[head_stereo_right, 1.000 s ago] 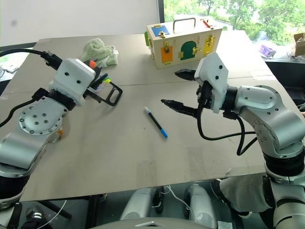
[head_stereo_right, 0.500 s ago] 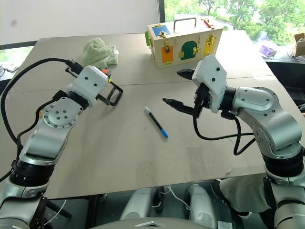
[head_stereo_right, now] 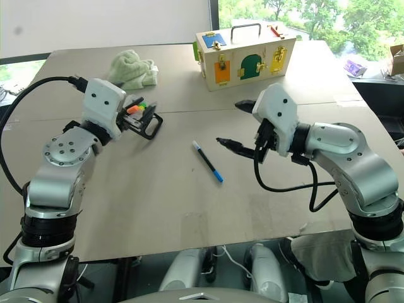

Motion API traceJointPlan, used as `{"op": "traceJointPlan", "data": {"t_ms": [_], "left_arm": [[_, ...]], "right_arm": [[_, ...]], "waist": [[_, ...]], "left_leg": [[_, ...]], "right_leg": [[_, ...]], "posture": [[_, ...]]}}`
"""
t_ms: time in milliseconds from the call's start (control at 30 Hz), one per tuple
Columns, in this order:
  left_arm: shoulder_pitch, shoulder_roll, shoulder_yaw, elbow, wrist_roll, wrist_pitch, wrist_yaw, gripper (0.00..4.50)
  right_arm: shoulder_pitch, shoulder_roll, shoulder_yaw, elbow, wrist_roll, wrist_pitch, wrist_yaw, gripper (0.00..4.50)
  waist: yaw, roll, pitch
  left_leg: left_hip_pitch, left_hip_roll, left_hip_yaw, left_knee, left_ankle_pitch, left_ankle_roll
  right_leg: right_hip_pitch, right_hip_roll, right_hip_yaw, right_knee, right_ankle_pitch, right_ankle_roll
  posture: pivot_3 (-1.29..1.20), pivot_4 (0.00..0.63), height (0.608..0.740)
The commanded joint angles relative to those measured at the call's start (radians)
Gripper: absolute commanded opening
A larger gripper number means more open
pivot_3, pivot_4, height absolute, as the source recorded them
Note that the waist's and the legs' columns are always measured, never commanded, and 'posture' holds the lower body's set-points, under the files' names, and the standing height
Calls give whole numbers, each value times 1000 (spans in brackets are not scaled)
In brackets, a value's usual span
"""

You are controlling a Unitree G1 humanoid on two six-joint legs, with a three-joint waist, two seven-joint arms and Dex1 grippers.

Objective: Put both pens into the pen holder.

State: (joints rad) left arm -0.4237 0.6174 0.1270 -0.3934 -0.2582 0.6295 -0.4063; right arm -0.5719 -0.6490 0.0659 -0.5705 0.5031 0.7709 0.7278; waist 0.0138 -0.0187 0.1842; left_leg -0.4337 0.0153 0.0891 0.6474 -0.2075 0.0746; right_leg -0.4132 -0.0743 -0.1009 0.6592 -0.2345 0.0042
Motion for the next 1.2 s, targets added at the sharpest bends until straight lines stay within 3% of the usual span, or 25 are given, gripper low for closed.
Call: {"op": "traceJointPlan", "data": {"t_ms": [33, 100, 200, 433, 700, 900, 1133, 1200], "left_arm": [[-77, -50, 27, -144, -163, 434, 45, 4437], [-200, -168, 80, -181, -177, 754, 134, 4437], [-340, -155, 9, -28, -292, 979, 207, 4437], [-519, -309, 47, 505, -622, 985, 722, 4437], [-687, -472, 106, 899, -865, 985, 1132, 4437], [-807, -606, 230, 1195, -850, 985, 1425, 4437], [-816, -643, 240, 1267, -784, 985, 1511, 4437], [-793, -640, 208, 1258, -770, 985, 1516, 3909]], "right_arm": [[33, -28, -37, -44, 15, 10, -6, 4500], [67, -51, -50, -57, 13, 6, -1, 4500], [127, -96, -85, -84, 19, 4, 6, 4500], [285, -195, -212, -163, 72, 22, 38, 4500], [514, -338, -374, -173, 53, -61, 169, 4500], [561, -354, -421, -170, 38, -75, 166, 4500], [583, -350, -457, -211, 49, -54, 140, 4500], [587, -348, -470, -225, 56, -43, 129, 4500]], "waist": [[2, 0, 0], [8, -2, 1], [12, -6, 3], [4, -5, 3], [28, -7, 3], [32, -8, 2], [26, -7, -1], [26, -6, -1]], "left_leg": [[0, 0, 0, 0, 0, 0], [0, 0, -3, 3, 0, 0], [-3, 0, -6, 7, 0, 1], [1, 0, -5, 6, 0, 0], [0, -1, -4, 6, 0, 1], [1, -2, -5, 6, 0, 1], [2, -3, -4, 6, 0, 0], [3, -3, -4, 5, 0, 0]], "right_leg": [[0, 0, 0, 0, 0, 0], [2, 1, -2, 1, -2, 4], [2, 2, -4, 3, -3, 6], [4, 2, -2, 3, -2, 6], [4, 1, -1, 3, -2, 6], [5, 1, -1, 2, -2, 6], [5, 0, -1, 3, -2, 7], [5, 0, 0, 3, -2, 7]], "posture": [[0, 150, 740], [0, 150, 740], [0, 150, 740], [0, 150, 740], [0, 150, 740], [0, 150, 740], [0, 150, 740], [0, 150, 740]]}}
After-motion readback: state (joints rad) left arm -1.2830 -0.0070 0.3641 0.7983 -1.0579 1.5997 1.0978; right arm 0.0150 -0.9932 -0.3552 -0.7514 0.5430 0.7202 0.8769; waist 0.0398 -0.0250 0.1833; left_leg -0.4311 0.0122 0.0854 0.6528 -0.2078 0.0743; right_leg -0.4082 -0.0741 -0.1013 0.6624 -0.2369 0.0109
